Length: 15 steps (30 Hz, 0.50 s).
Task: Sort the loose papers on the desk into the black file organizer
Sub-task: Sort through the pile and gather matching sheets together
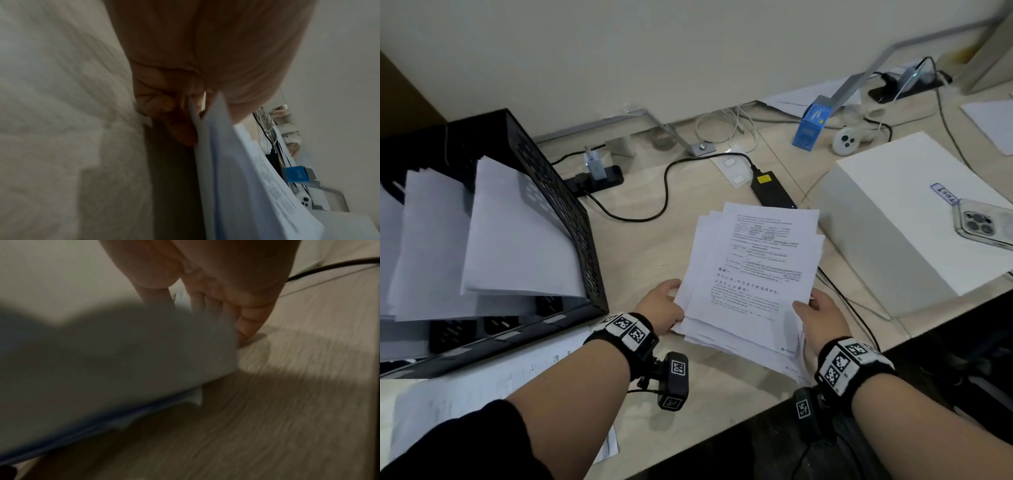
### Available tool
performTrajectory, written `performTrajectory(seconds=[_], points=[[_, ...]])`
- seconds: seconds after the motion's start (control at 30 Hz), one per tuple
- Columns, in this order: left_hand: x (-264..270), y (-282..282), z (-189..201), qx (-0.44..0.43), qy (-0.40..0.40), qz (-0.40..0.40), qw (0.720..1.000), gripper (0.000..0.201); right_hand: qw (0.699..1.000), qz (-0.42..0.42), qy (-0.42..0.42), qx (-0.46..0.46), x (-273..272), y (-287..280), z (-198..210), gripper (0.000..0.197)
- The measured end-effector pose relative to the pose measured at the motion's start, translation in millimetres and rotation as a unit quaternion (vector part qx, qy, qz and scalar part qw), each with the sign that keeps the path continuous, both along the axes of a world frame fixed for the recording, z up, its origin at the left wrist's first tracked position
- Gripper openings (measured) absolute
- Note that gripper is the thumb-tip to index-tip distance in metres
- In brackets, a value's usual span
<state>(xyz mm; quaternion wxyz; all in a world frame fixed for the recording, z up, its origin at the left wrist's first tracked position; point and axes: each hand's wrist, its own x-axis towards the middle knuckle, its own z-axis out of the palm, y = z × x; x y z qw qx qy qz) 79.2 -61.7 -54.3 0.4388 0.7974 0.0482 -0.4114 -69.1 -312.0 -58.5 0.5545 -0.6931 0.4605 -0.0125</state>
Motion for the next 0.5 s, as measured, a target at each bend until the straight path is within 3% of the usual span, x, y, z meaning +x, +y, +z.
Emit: performTrajectory(seconds=[0.13, 0.17, 0.3, 0.37, 0.43, 0.5], points=[[-5, -3, 10, -0.035, 0.091, 0.035, 0.995, 0.028, 0.996, 0.087, 0.004, -0.004, 3, 3, 2, 0.027], [-4, -5, 10, -0.048, 0.097, 0.057, 0.992, 0.028, 0.993, 0.117, 0.008, -0.006, 4, 5, 3, 0.025], [4, -9, -3, -0.006, 0.104, 0.126, 0.987, 0.102, 0.983, 0.183, 0.0, 0.001, 5, 9, 6, 0.026], [12, -5, -27, -0.019, 0.117, 0.154, 0.981, 0.125, 0.983, 0.186, 0.0, 0.01, 3, 10, 8, 0.025], [13, -1, -37, -0.043, 0.181, 0.172, 0.967, 0.124, 0.982, 0.187, -0.003, 0.013, 1, 10, 10, 0.026], [6, 6, -38, -0.065, 0.206, 0.175, 0.961, 0.103, 0.982, 0.19, -0.011, 0.013, -1, 9, 11, 0.025]])
